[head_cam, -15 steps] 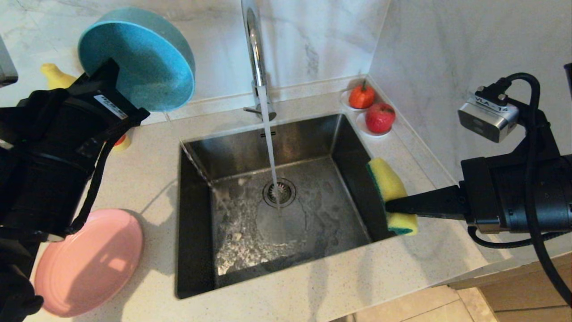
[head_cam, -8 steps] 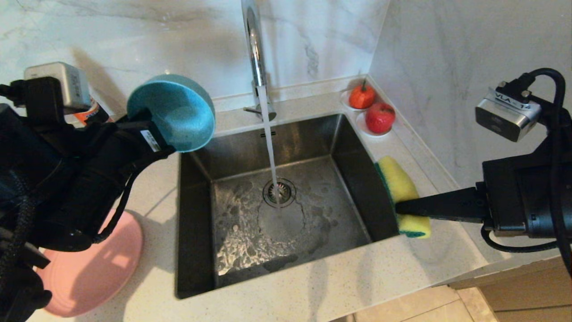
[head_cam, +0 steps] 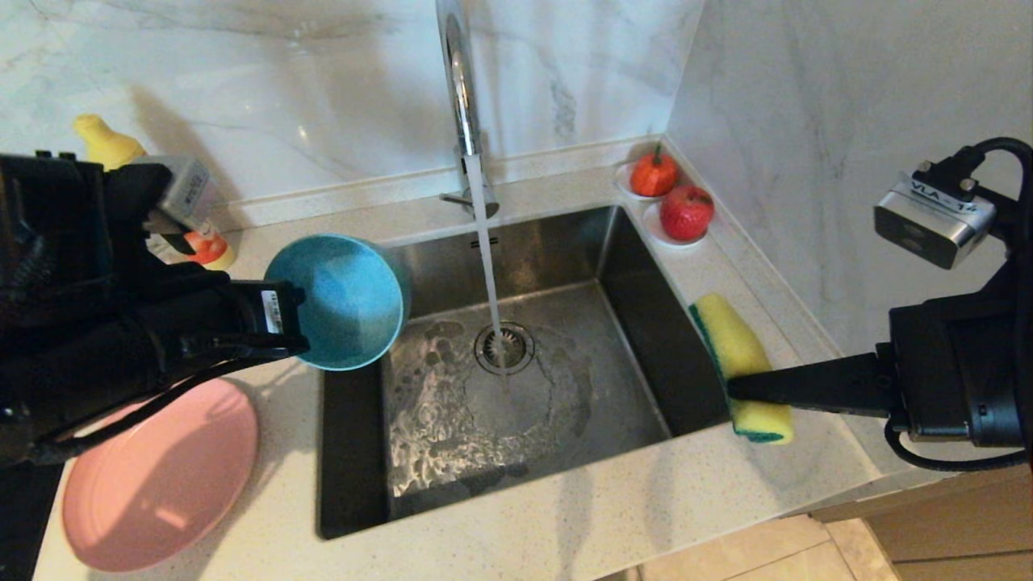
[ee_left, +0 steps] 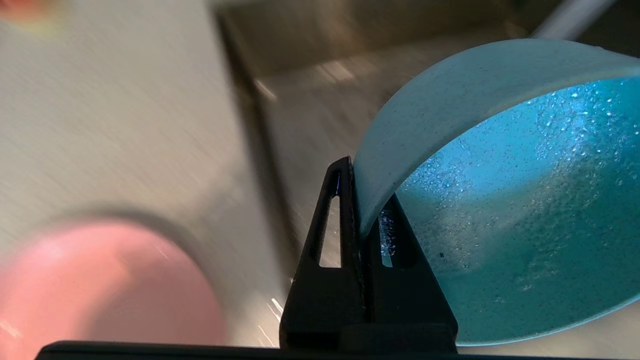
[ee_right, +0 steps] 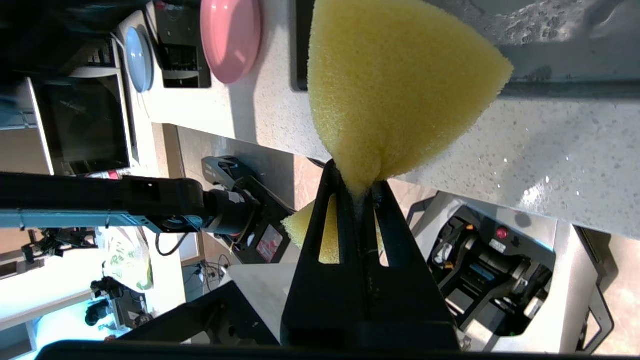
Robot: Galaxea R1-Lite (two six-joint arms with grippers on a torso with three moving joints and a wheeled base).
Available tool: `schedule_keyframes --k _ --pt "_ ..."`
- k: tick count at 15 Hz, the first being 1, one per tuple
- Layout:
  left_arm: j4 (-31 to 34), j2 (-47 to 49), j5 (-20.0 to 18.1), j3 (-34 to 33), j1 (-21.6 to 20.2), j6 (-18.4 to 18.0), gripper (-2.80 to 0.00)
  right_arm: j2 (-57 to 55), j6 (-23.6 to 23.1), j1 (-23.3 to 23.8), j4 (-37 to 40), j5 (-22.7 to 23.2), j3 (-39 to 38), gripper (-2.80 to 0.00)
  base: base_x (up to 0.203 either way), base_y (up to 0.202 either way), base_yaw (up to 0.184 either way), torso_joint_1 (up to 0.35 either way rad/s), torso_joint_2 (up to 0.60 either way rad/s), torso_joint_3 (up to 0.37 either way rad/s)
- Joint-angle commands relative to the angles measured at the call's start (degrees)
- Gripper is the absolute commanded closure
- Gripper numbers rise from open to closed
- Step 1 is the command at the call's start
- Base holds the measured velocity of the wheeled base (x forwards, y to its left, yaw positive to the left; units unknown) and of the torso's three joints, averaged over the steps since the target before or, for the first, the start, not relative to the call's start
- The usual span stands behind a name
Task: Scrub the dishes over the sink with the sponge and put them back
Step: Place the bowl on the table
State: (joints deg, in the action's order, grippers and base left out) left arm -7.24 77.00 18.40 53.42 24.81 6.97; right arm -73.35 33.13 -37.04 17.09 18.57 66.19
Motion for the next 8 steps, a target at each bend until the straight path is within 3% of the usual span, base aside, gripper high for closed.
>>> schedule_keyframes --k 1,3,8 --pt "20.38 -4.22 -4.56 8.52 -0.66 9.94 0.0 0.52 0.18 0.12 0.04 0.15 -0.36 0.0 0.0 0.0 0.0 0.0 0.0 0.0" --pt "23.97 -6.16 -6.74 10.91 -3.39 13.36 0.0 1.1 0.09 0.21 0.39 0.15 -0.44 0.0 0.0 0.0 0.0 0.0 0.0 0.0" --pt "27.93 -5.67 -8.3 15.87 -10.57 13.8 0.0 1.19 0.09 0.3 0.1 0.11 -1.45 0.0 0.0 0.0 0.0 0.0 0.0 0.0"
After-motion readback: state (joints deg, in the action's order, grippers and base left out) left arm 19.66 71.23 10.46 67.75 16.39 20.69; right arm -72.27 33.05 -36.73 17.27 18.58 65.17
